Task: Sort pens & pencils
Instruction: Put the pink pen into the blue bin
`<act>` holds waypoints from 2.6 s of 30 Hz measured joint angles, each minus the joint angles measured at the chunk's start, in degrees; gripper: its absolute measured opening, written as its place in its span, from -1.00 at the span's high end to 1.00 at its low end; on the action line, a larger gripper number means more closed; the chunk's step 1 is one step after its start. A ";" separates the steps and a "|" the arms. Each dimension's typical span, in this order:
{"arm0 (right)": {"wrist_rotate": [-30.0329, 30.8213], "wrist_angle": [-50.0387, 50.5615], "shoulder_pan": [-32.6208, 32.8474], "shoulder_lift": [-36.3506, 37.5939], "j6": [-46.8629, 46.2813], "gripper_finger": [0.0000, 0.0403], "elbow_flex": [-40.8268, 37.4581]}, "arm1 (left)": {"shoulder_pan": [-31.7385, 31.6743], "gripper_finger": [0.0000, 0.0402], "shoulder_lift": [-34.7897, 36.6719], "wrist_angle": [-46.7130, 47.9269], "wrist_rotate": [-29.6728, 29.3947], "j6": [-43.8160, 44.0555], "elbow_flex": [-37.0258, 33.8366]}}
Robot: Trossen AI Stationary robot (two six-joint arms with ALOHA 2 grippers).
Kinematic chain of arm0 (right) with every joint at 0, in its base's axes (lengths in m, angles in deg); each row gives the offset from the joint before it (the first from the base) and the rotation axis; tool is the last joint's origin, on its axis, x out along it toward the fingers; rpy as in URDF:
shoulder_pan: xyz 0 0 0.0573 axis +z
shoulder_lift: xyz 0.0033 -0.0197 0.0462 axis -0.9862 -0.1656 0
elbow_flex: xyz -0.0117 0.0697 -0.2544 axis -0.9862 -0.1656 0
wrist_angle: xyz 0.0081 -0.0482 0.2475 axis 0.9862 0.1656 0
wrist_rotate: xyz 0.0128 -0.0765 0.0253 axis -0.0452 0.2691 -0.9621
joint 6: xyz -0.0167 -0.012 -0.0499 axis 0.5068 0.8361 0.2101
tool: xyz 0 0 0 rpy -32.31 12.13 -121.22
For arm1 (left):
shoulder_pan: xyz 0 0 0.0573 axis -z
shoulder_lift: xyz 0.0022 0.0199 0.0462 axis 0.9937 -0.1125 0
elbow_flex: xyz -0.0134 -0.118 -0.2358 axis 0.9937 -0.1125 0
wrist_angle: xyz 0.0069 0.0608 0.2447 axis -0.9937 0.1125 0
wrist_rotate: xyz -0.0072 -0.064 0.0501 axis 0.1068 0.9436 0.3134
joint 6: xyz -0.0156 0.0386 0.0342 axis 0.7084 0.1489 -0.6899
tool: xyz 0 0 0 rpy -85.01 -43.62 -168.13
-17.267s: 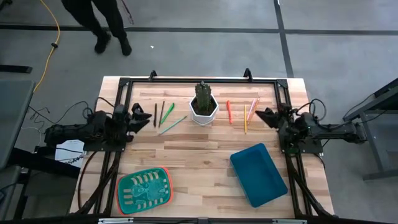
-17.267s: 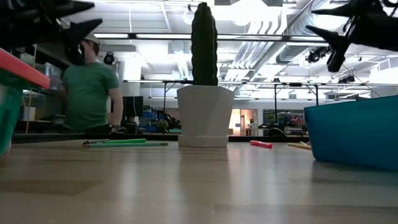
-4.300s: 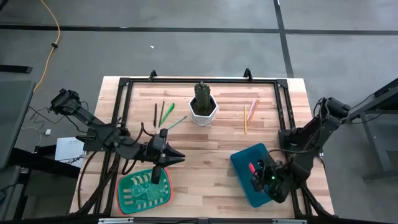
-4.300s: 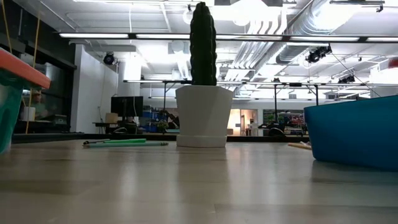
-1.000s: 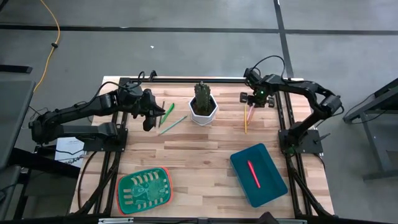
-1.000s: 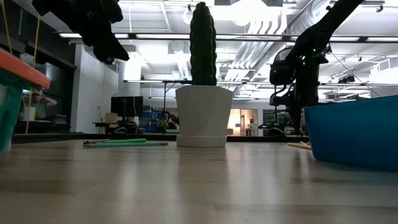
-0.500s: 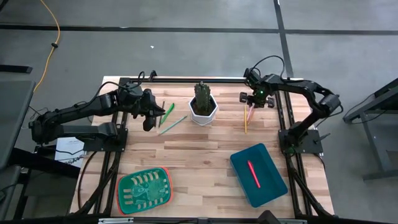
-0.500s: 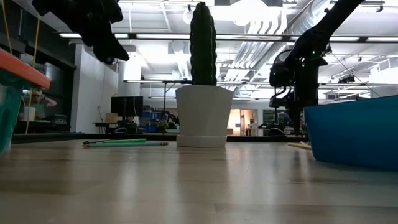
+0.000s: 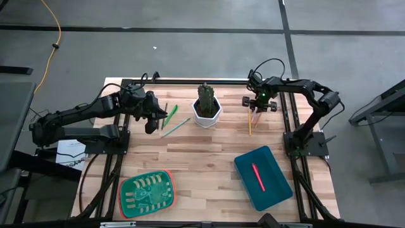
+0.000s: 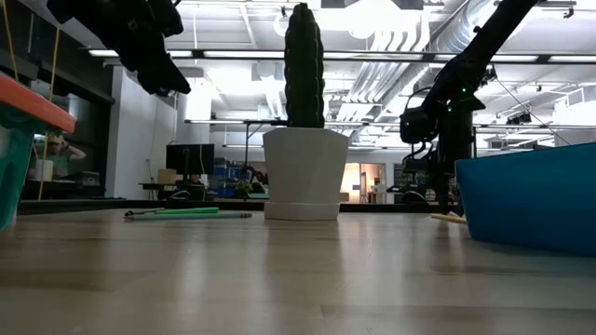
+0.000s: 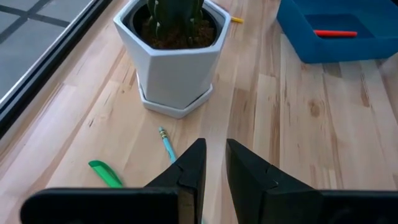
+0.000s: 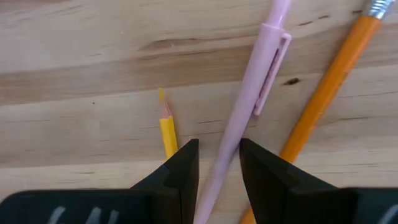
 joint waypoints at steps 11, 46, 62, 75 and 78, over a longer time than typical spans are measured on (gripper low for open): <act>0.77 0.04 0.00 0.00 -0.02 0.69 0.00 | -0.01 0.75 -0.02 0.06 -0.02 -0.57 0.00; 1.69 0.56 1.64 0.48 4.68 0.76 6.30 | 0.00 0.75 -0.02 0.28 -0.02 -0.82 0.00; 1.36 -2.66 0.59 0.46 4.45 0.76 3.72 | 0.00 0.75 0.00 0.82 0.42 -0.81 0.00; 0.10 -5.99 0.27 -2.65 4.43 0.59 3.71 | 0.00 0.75 0.00 1.61 0.42 -0.46 0.02; 0.12 -6.56 0.74 -3.23 4.46 0.55 3.69 | 0.00 0.75 0.00 1.59 0.44 -0.41 0.02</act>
